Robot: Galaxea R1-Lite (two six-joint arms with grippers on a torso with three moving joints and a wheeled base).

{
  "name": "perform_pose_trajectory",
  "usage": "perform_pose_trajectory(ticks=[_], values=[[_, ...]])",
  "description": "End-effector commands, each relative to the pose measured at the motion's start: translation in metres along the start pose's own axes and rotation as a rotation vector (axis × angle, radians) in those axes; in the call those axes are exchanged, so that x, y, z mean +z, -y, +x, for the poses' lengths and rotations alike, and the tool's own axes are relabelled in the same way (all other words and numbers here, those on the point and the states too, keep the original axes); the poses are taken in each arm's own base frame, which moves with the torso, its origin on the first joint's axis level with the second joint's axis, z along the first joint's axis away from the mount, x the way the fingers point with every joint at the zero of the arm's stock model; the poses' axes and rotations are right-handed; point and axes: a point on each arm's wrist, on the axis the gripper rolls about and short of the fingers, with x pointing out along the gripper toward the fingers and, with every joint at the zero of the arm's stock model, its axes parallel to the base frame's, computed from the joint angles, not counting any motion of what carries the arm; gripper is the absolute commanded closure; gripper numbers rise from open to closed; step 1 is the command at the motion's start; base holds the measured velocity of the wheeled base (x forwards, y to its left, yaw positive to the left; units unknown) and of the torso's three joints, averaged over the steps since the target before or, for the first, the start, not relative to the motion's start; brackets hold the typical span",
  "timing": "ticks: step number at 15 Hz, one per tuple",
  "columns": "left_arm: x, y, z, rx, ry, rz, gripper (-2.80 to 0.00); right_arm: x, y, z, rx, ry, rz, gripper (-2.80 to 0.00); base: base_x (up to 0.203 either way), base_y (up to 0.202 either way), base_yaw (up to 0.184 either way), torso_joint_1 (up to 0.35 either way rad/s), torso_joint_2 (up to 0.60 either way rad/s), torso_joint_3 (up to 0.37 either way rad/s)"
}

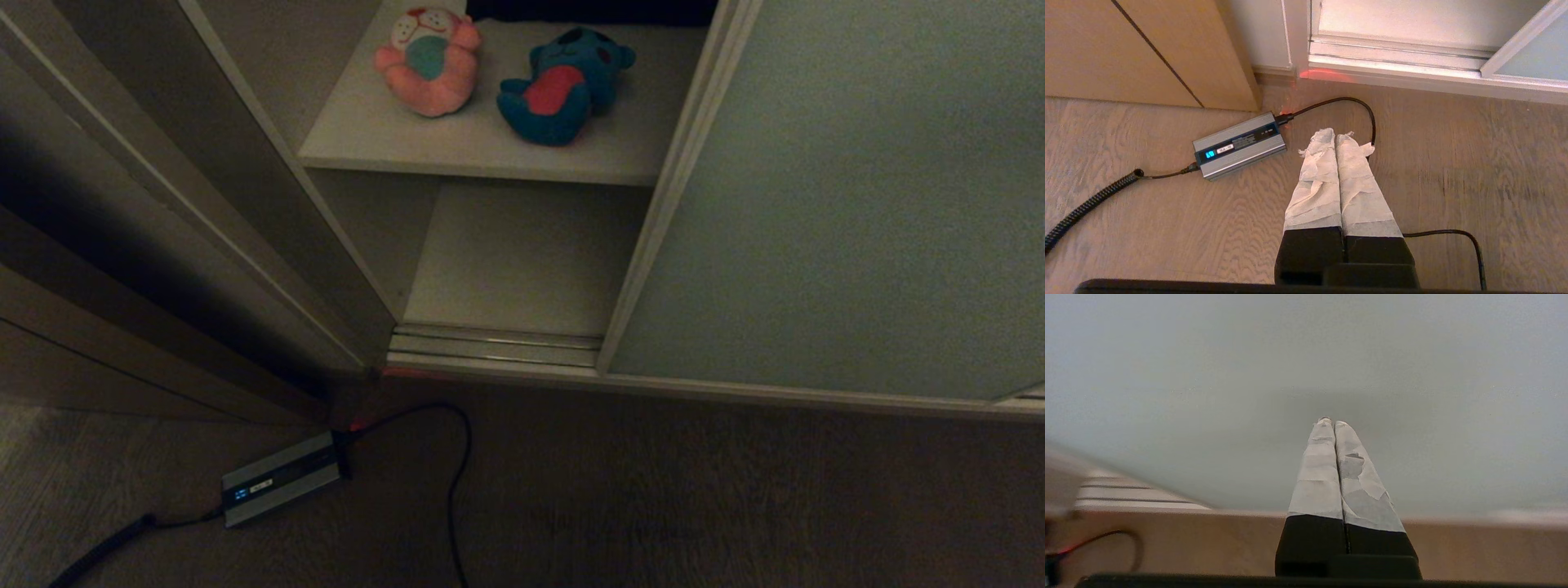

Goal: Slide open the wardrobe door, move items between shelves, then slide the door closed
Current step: Close the door

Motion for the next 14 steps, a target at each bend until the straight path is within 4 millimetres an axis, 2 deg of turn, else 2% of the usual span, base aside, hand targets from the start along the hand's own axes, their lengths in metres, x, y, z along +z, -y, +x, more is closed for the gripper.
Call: perform_pose_trajectory(ticks=[1, 4, 9, 11, 14], values=[[0.000, 0.000, 0.000, -0.001, 0.000, -0.001, 0.00, 0.009, -0.023, -0.004, 0.111, 0.050, 0.002, 0.00, 0.000, 0.000, 0.000, 0.000, 0.00, 0.000], [0.000, 0.000, 0.000, 0.000, 0.000, 0.000, 0.00, 0.009, -0.041, -0.016, 0.266, 0.051, 0.033, 0.00, 0.000, 0.000, 0.000, 0.000, 0.00, 0.000], [0.000, 0.000, 0.000, 0.000, -0.001, 0.000, 0.00, 0.000, -0.059, -0.019, 0.535, -0.020, 0.091, 0.00, 0.000, 0.000, 0.000, 0.000, 0.00, 0.000], [0.000, 0.000, 0.000, 0.000, -0.002, 0.000, 0.00, -0.003, -0.065, -0.017, 0.574, -0.043, 0.085, 0.00, 0.000, 0.000, 0.000, 0.000, 0.00, 0.000], [0.000, 0.000, 0.000, -0.001, -0.001, -0.002, 0.00, -0.009, -0.076, -0.006, 0.558, -0.041, -0.050, 0.00, 0.000, 0.000, 0.000, 0.000, 0.00, 0.000]])
